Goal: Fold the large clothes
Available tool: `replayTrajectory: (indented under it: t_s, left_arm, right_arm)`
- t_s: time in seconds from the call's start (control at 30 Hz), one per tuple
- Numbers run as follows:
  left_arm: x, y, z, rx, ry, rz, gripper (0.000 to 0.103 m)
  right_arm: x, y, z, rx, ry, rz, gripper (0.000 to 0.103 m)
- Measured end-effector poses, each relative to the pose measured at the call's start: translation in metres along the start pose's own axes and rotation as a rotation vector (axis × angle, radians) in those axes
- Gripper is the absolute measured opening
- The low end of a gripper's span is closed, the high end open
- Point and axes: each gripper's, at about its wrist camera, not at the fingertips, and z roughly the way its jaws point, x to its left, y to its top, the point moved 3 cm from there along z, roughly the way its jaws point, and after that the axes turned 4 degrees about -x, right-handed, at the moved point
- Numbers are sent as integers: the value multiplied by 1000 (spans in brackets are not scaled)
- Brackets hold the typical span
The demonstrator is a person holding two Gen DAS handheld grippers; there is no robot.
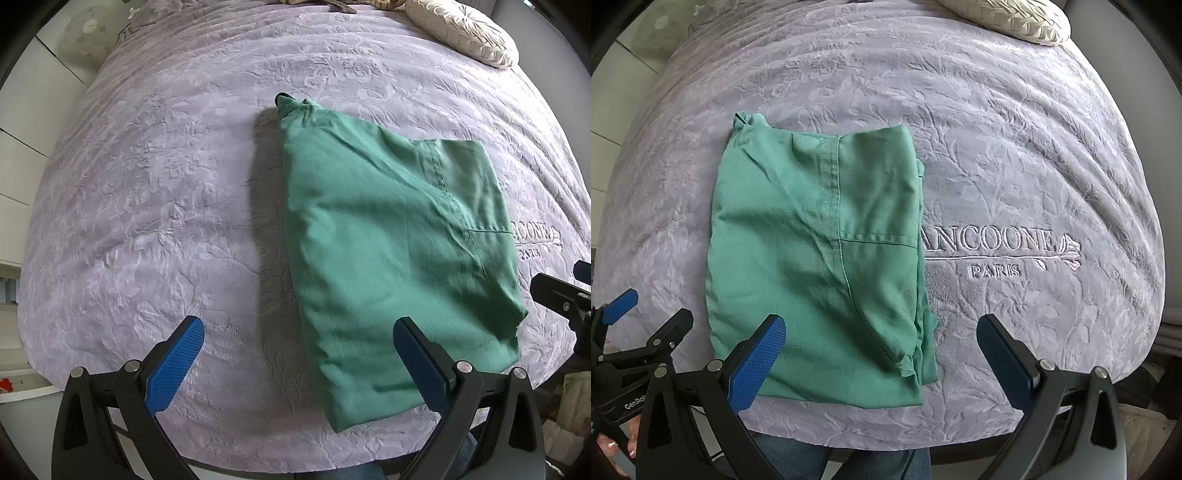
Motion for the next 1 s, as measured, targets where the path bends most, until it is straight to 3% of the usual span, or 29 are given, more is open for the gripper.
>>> replayTrajectory:
  t_s: [1.0]
  left_arm:
    - [-1,-1,-1,1,1,-2,103]
  right_arm:
    - [1,-2,-2,0,1,1,103]
